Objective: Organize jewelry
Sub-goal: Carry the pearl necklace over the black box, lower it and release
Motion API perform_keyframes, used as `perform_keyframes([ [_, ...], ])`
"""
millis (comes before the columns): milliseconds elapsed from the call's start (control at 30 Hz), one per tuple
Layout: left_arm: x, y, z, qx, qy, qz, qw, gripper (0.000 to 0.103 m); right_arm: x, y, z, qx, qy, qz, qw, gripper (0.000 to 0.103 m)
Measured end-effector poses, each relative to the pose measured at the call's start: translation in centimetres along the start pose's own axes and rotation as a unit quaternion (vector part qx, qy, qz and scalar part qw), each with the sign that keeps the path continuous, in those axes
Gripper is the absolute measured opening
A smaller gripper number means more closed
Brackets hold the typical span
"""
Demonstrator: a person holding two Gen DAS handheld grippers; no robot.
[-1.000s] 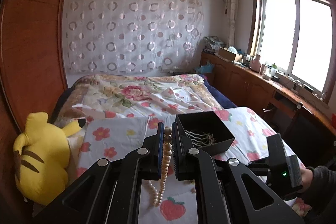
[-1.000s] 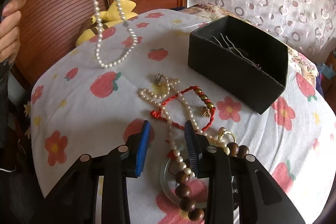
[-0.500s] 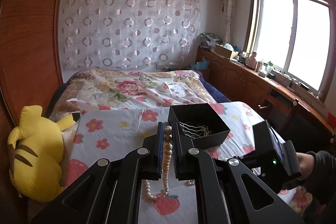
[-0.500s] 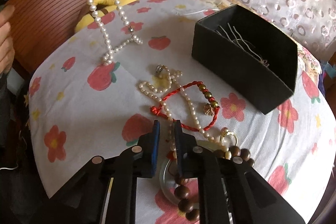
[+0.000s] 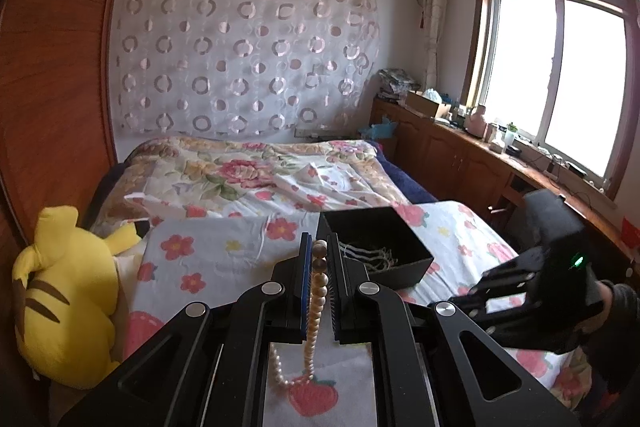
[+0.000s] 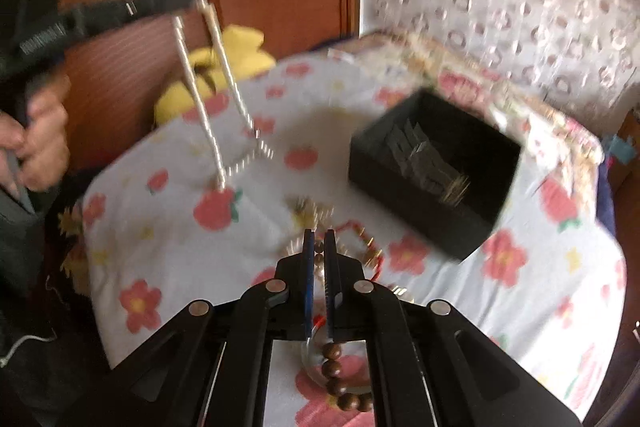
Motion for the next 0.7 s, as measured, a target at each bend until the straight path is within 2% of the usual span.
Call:
perform_keyframes([
  [333,2.6,1.5,-2.2,-0.015,0.006,-0.02,0.9997,0.007,6.4,-5.6,-2.4,-0.03,-0.019,-0.084,0.996,0.005],
  [700,8.6,3.1,-4.0,-0.037,0.009,-0.063,0.9973,0.007,13.4,-10.1,-4.7,-0.058,-0.044,-0.163,0.984,0.005],
])
Point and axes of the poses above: each gripper's, at about its wrist camera, not at the fingertips, and y roughly the way its jaws point, z to its left, x to its top, the point moved 4 cm from there along y, roughly the way its jaws point, and after that the axes turned 12 degrees about -z, right-handed, at the moved point
